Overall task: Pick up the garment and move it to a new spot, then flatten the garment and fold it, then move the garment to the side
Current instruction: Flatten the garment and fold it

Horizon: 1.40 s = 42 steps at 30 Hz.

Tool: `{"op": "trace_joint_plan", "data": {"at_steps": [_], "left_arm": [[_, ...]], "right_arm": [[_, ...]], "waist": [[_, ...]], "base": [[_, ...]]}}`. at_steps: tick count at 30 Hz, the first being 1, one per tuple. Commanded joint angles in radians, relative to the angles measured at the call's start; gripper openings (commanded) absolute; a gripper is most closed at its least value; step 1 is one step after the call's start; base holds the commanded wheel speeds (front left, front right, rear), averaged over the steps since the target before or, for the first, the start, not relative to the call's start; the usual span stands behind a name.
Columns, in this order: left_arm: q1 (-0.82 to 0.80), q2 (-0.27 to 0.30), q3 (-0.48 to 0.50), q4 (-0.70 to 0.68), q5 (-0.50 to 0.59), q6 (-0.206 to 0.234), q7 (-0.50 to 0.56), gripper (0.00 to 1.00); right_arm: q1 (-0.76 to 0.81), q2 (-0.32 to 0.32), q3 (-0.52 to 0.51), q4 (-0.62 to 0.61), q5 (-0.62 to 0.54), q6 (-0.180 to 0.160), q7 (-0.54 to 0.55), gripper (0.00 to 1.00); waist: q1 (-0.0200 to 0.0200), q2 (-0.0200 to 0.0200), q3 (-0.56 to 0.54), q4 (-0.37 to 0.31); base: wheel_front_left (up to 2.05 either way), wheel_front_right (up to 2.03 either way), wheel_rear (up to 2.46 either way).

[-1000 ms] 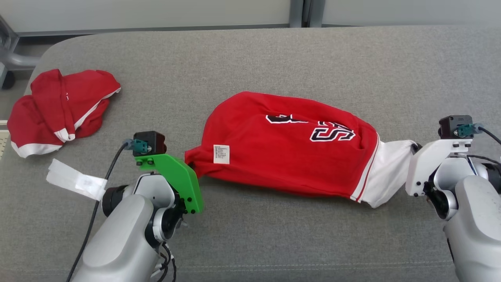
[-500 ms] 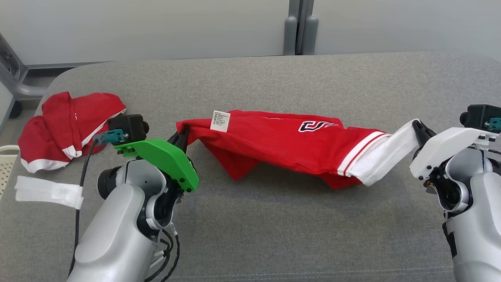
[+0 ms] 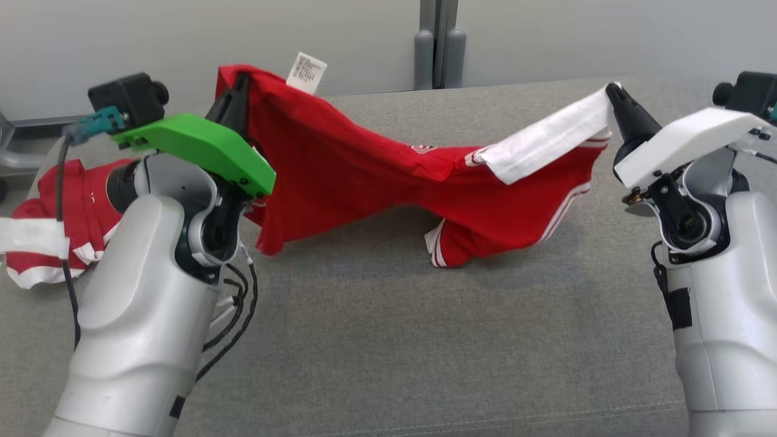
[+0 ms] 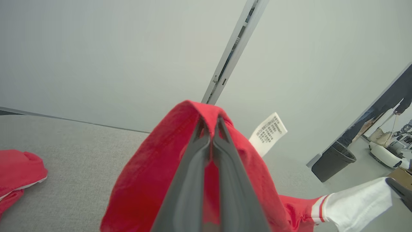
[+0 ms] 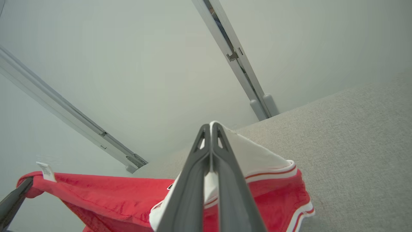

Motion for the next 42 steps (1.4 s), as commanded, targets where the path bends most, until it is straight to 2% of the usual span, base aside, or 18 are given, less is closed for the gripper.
{"op": "trace_joint_plan", "data": {"at_steps": [1, 12, 23, 29, 34, 42], "left_arm": [[-0.041, -0.002, 0.007, 0.011, 0.008, -0.008, -0.011, 0.0], [-0.13, 0.027, -0.001, 0.071, 0.017, -0.041, -0.004, 0.0], [-0.134, 0.05, 0.016, 0.072, -0.001, -0.031, 0.008, 0.0], [-0.172, 0.037, 0.018, 0.096, -0.019, -0.028, 0.04, 0.0], [-0.272, 0.018, 0.026, 0.122, -0.022, -0.025, 0.047, 0.0], [-0.444, -0.028, 0.067, 0.181, -0.044, -0.059, -0.024, 0.0]], "right_arm": [[-0.029, -0.001, 0.011, -0.008, 0.014, 0.0, -0.003, 0.0], [-0.16, -0.003, 0.029, -0.027, 0.07, 0.0, -0.029, 0.0], [-0.255, -0.018, -0.024, 0.006, 0.051, 0.0, -0.11, 0.0], [-0.341, -0.011, 0.005, 0.133, 0.002, 0.0, -0.13, 0.0], [-0.458, -0.008, 0.05, 0.239, -0.024, 0.0, -0.144, 0.0], [-0.677, 0.006, 0.027, 0.371, -0.007, 0.0, -0.276, 0.0]], "waist": [[0.0, -0.0001, -0.012, -0.008], [0.0, -0.0001, -0.087, -0.028], [0.0, -0.0001, -0.092, -0.028], [0.0, -0.0001, -0.026, -0.044], [0.0, -0.0001, 0.098, -0.054], [0.0, -0.0001, 0.251, -0.064]], "base": [[0.0, 0.0, 0.0], [0.0, 0.0, 0.0], [0.0, 0.0, 0.0], [0.0, 0.0, 0.0], [0.0, 0.0, 0.0], [0.0, 0.0, 0.0]]}}
